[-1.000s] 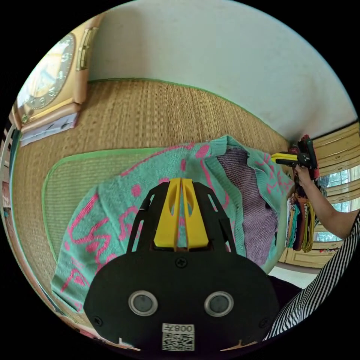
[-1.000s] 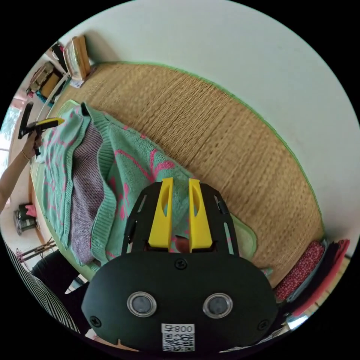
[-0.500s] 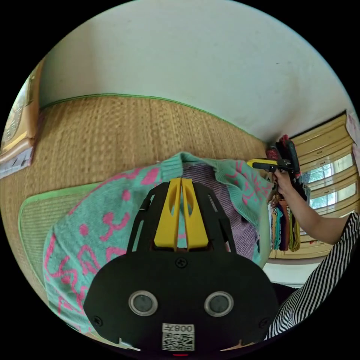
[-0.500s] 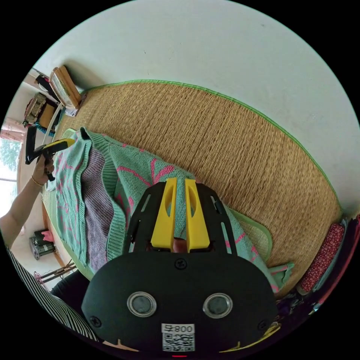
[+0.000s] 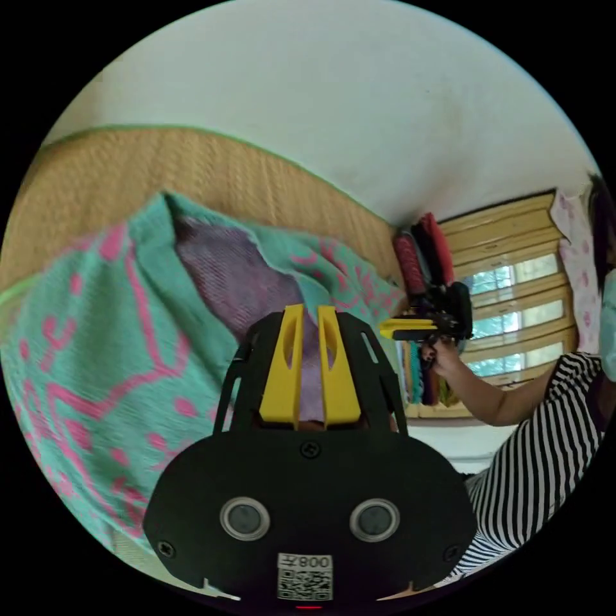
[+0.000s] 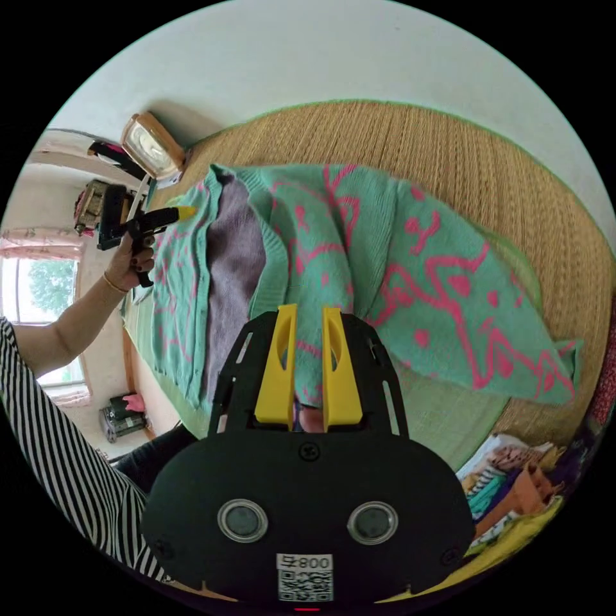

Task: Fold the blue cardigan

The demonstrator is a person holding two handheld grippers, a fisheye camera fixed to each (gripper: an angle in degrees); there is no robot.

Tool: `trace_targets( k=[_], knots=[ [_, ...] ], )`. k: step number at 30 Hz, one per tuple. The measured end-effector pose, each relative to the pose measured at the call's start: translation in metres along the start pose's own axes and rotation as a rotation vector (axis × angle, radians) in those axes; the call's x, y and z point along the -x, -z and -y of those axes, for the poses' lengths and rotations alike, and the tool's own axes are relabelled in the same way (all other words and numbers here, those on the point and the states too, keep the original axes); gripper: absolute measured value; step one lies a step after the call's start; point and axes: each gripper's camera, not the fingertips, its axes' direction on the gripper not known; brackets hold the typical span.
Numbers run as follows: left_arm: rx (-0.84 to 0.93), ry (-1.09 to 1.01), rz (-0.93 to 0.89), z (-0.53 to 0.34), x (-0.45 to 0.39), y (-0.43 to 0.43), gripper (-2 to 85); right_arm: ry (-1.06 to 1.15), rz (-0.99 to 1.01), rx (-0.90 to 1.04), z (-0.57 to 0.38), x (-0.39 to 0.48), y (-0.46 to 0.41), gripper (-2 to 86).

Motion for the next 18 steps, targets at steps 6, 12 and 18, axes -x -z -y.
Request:
trace_targets(
  k=[6, 12, 18],
  knots=[
    [0.158, 0.089, -0.196, -0.019, -0.018, -0.084, 9.1, -0.100, 0.070, 0.201, -0.103, 0.020, -0.055, 8.0],
    [0.187, 0.088, -0.083, -0.010, -0.029, -0.124, 9.7, -0.148, 0.045, 0.281, -0.160, 0.024, -0.102, 8.0],
    [0.262, 0.086, 0.049, -0.008, -0.035, -0.161, 9.2, -0.178, 0.047, 0.269, -0.189, 0.024, -0.140, 7.0]
  ],
)
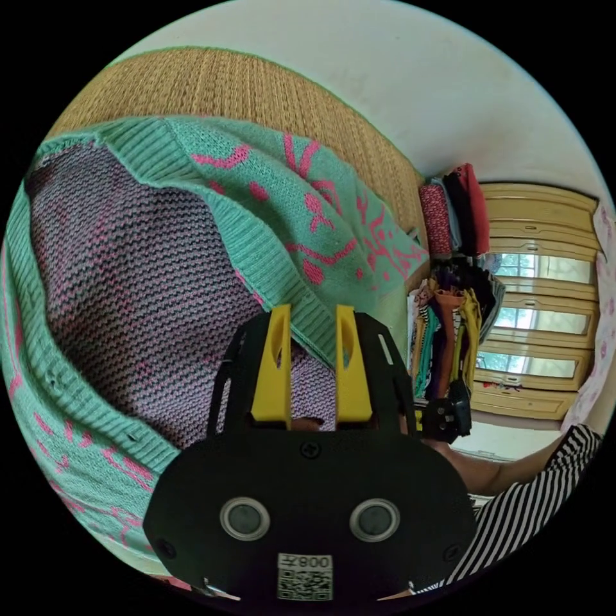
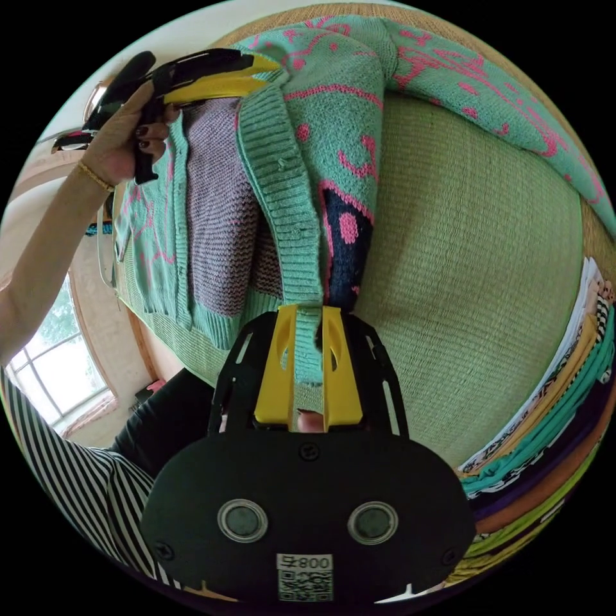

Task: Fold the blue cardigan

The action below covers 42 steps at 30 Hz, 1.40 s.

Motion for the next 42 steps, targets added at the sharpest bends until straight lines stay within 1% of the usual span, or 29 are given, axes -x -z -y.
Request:
trace_targets(
  k=[3, 5, 9, 16, 18, 20, 22, 25, 28, 29, 34, 36, 37, 38, 40, 42],
  knots=[
    [0.024, 0.002, 0.058, 0.003, -0.003, -0.016, 7.0, 0.008, 0.005, -0.019, -0.008, -0.002, -0.014, 6.2],
    [0.029, 0.004, 0.138, 0.003, -0.005, -0.025, 4.4, 0.008, 0.020, -0.024, -0.013, -0.007, -0.024, 4.8],
    [0.022, 0.015, 0.129, -0.001, -0.002, -0.032, 2.2, 0.032, 0.055, -0.022, -0.020, -0.011, -0.034, 2.9],
    [-0.132, 0.006, -0.058, -0.012, 0.000, -0.016, 1.0, 0.067, 0.154, -0.151, -0.048, -0.023, -0.009, 2.0],
    [-0.171, -0.015, -0.095, -0.016, 0.001, -0.007, 1.0, 0.090, 0.209, -0.216, -0.057, -0.024, 0.006, 1.9],
    [-0.217, -0.034, -0.159, -0.026, 0.006, 0.008, 0.9, 0.155, 0.312, -0.278, -0.067, -0.017, 0.024, 1.8],
    [-0.253, -0.039, -0.174, -0.037, 0.012, 0.021, 0.9, 0.230, 0.371, -0.297, -0.074, -0.003, 0.031, 1.8],
    [-0.293, -0.012, -0.179, -0.060, 0.033, 0.039, 0.9, 0.361, 0.468, -0.247, -0.076, 0.032, 0.019, 1.8],
    [-0.305, 0.061, -0.130, -0.084, 0.062, 0.047, 0.9, 0.441, 0.559, -0.157, -0.066, 0.066, -0.021, 1.8],
    [-0.289, 0.088, -0.124, -0.091, 0.074, 0.046, 0.9, 0.456, 0.593, -0.118, -0.060, 0.076, -0.040, 1.8],
    [-0.196, 0.135, -0.071, -0.108, 0.111, 0.025, 0.9, 0.456, 0.640, -0.012, -0.033, 0.106, -0.105, 1.8],
    [-0.181, 0.151, -0.069, -0.111, 0.124, 0.017, 1.0, 0.471, 0.601, 0.011, -0.026, 0.114, -0.121, 1.8],
    [-0.186, 0.161, -0.099, -0.113, 0.132, 0.012, 1.0, 0.464, 0.560, 0.044, -0.022, 0.119, -0.134, 1.8],
    [-0.171, 0.172, -0.115, -0.114, 0.140, 0.006, 1.1, 0.459, 0.562, 0.052, -0.017, 0.122, -0.143, 1.9],
    [-0.165, 0.189, -0.078, -0.118, 0.150, -0.001, 1.3, 0.454, 0.551, 0.070, -0.009, 0.126, -0.157, 1.9],
    [-0.178, 0.207, -0.060, -0.124, 0.159, -0.003, 2.0, 0.454, 0.467, 0.113, -0.002, 0.132, -0.177, 2.0]
  ],
)
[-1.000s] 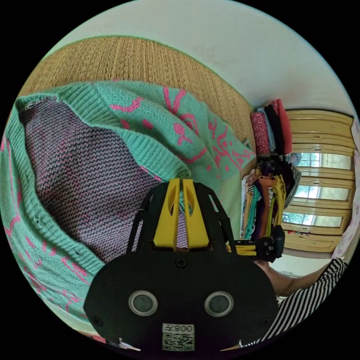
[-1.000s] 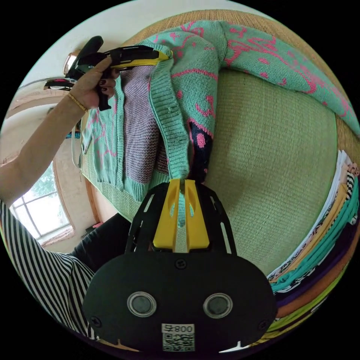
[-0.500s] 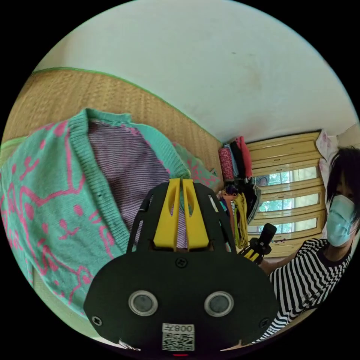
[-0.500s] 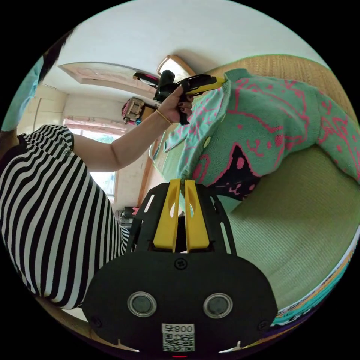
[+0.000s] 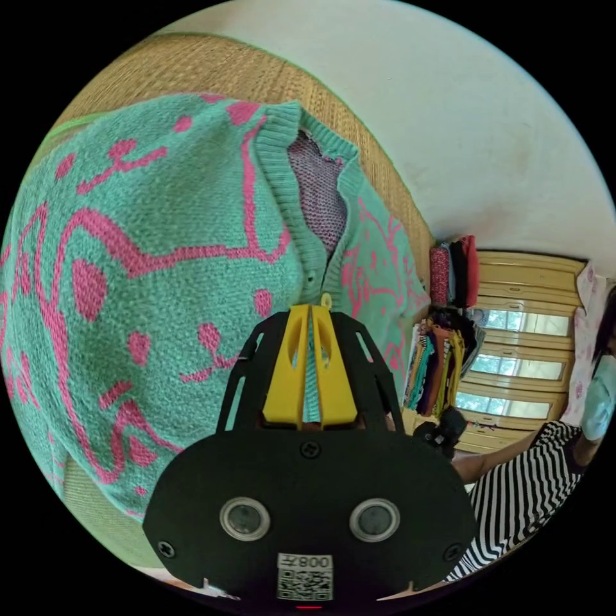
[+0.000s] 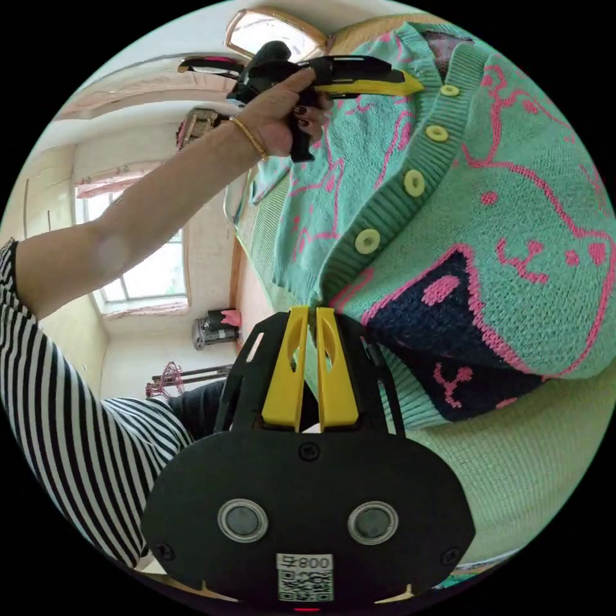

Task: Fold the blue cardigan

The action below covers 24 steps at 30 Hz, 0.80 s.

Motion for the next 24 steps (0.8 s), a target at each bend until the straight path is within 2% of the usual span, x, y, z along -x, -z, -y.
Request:
trace_targets(
  k=[3, 7, 11, 17, 20, 22, 24],
  knots=[
    [-0.032, -0.009, -0.089, -0.011, 0.006, 0.000, 4.2, -0.031, -0.058, 0.070, 0.010, -0.012, -0.028, 2.1],
    [0.105, -0.099, 0.059, -0.024, 0.000, -0.023, 5.5, -0.037, -0.075, 0.093, 0.017, -0.017, -0.044, 2.1],
    [0.176, -0.110, 0.087, -0.032, 0.005, -0.040, 2.1, -0.025, -0.063, 0.097, 0.022, -0.014, -0.045, 2.2],
    [0.069, -0.126, 0.158, -0.050, 0.012, -0.028, 1.0, 0.020, -0.123, 0.060, 0.030, 0.000, -0.048, 3.2],
    [0.117, -0.126, 0.180, -0.056, 0.025, -0.042, 1.1, -0.072, -0.093, 0.066, 0.027, -0.018, -0.051, 4.2],
    [0.095, -0.127, 0.169, -0.060, 0.029, -0.043, 1.4, -0.105, -0.061, 0.015, 0.011, -0.024, -0.038, 4.8],
    [0.071, -0.127, 0.186, -0.066, 0.031, -0.044, 1.8, -0.146, -0.111, -0.005, -0.009, -0.027, -0.024, 5.8]
  ],
)
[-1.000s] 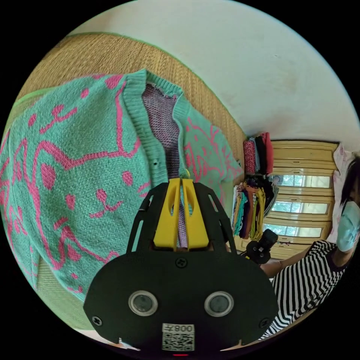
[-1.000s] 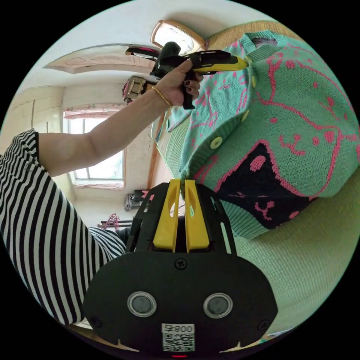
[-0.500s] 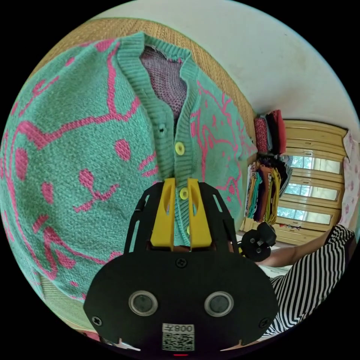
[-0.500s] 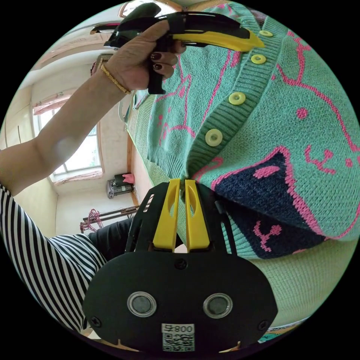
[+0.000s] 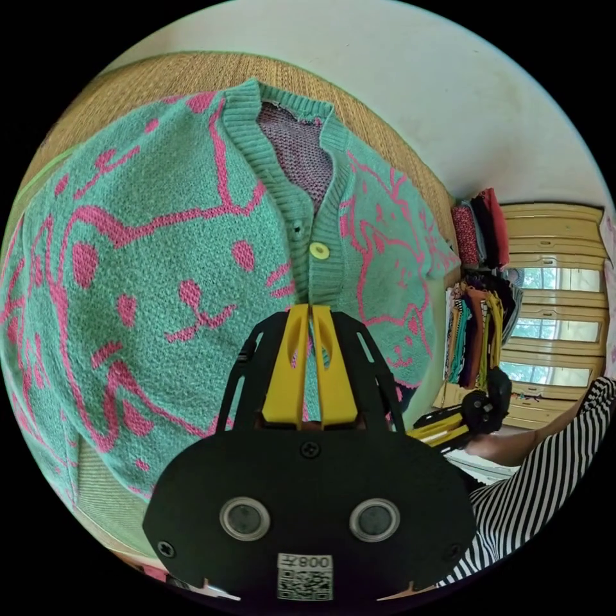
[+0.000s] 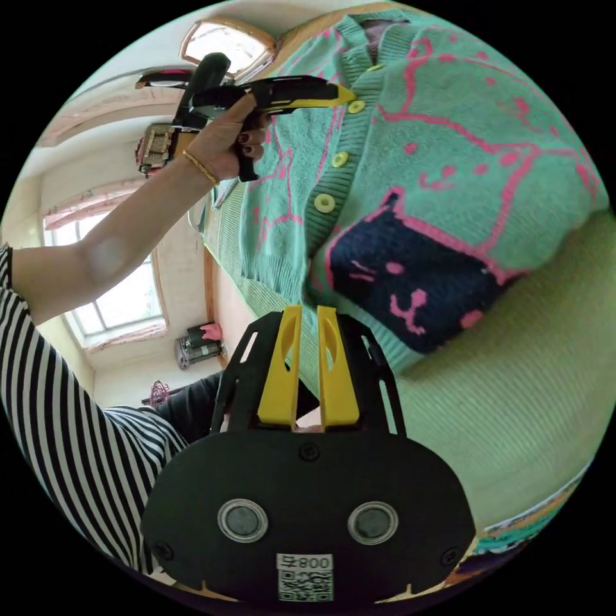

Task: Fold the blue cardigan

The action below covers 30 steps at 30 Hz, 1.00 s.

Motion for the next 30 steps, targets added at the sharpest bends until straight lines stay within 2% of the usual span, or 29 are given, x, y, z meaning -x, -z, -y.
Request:
trace_targets(
  k=[6, 9, 13, 16, 20, 26, 30],
  knots=[
    [-0.018, 0.067, -0.059, -0.038, 0.005, -0.002, 5.4, -0.177, -0.155, -0.088, -0.044, -0.029, 0.038, 7.8],
    [0.075, 0.131, -0.147, -0.068, 0.002, -0.013, 6.8, -0.226, -0.189, -0.104, -0.041, -0.044, 0.039, 8.2],
    [0.244, 0.208, -0.150, -0.102, -0.004, -0.046, 6.2, -0.270, -0.183, -0.096, -0.033, -0.059, 0.030, 7.8],
    [0.298, 0.229, -0.126, -0.112, -0.003, -0.066, 2.9, -0.277, -0.165, -0.075, -0.030, -0.065, 0.027, 5.9],
    [0.256, 0.252, -0.143, -0.122, -0.001, -0.065, 1.1, -0.246, -0.121, -0.065, -0.034, -0.068, 0.043, 3.2],
    [0.185, 0.257, -0.165, -0.141, -0.005, -0.054, 0.5, -0.164, -0.167, -0.085, -0.065, -0.047, 0.105, 1.9],
    [0.214, 0.266, -0.156, -0.146, -0.005, -0.081, 0.5, -0.207, -0.230, -0.076, -0.069, -0.057, 0.108, 1.7]
  ],
)
